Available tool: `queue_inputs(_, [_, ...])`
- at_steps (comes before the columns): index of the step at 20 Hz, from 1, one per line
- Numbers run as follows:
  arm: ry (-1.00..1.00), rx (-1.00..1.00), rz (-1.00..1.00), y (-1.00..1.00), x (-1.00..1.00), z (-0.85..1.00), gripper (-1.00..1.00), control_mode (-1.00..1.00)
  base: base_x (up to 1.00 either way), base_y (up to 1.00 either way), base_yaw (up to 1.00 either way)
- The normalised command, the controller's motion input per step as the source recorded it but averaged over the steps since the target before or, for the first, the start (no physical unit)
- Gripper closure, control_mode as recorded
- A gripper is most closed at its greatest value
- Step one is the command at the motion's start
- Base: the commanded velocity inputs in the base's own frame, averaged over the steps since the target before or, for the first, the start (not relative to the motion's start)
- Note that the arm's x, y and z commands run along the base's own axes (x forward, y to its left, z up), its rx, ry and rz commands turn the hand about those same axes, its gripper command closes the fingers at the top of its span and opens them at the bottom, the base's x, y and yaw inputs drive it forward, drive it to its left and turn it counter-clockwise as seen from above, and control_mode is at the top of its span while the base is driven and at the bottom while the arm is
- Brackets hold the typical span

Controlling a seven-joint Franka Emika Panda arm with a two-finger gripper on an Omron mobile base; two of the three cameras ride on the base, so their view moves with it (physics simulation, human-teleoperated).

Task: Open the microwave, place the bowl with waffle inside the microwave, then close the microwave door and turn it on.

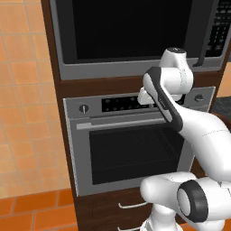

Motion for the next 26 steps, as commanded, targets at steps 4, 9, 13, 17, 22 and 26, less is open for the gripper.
queue_inputs(4, [0.0, 0.0, 0.0, 0.0, -0.39, -0.06, -1.0, -1.0, 0.0, 0.0, 0.0])
queue_inputs(9, [0.0, 0.0, 0.0, 0.0, -0.76, -0.32, -1.0, -1.0, 0.0, 0.0, 0.0])
queue_inputs(13, [0.02, 0.0, 0.0, 0.0, -0.72, -0.41, -1.0, -1.0, 0.0, 0.0, 0.0])
queue_inputs(17, [0.07, -0.01, 0.0, 0.0, -0.5, -0.46, -1.0, -1.0, 0.0, 0.0, 0.0])
queue_inputs(22, [-0.01, 0.0, 0.0, -0.03, -0.24, -0.19, -1.0, -1.0, 0.0, 0.0, 0.0])
queue_inputs(26, [0.0, 0.0, 0.0, 0.0, 0.0, 0.0, -1.0, 1.0, -0.07, -0.38, 0.1])
